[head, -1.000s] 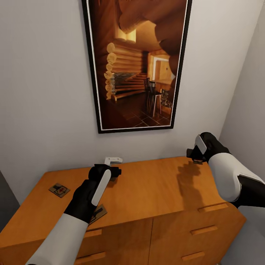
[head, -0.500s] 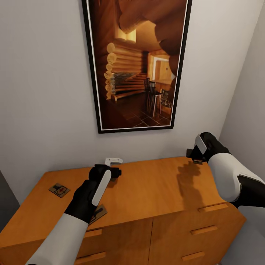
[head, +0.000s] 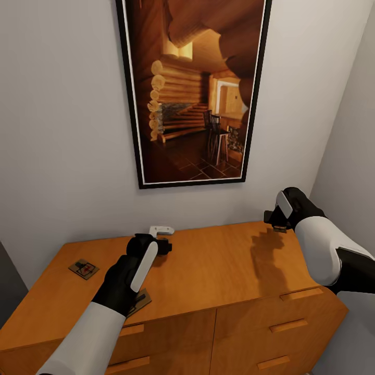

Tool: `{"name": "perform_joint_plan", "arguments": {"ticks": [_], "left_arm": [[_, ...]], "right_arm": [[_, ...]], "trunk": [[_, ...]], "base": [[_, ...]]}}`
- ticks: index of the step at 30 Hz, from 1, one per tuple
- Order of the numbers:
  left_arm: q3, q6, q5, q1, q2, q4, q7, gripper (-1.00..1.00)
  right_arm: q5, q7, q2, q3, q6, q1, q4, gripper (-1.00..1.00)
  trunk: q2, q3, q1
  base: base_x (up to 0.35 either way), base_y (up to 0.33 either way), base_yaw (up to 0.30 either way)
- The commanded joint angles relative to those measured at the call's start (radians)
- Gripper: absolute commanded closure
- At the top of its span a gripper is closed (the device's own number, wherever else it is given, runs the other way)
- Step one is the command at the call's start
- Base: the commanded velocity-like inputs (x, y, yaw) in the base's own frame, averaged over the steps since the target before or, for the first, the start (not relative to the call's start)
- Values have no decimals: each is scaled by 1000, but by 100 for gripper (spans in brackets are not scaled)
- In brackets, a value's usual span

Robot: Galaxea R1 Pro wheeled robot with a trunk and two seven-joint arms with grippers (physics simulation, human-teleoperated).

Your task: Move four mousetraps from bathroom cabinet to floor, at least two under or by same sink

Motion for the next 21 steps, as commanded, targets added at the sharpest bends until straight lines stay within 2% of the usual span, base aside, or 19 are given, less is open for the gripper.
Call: {"name": "perform_joint_plan", "arguments": {"ticks": [1,21], "left_arm": [[-1,3,10,-1,0,0,10,-100],[-1,23,10,-1,0,8,10,-100]], "right_arm": [[3,-1,1,-8,3,-1,-1,100],[3,-1,1,-9,3,-1,-1,100]], "trunk": [[-1,-1,0],[-1,-1,0]], "base": [[0,0,0],[0,0,0]]}}
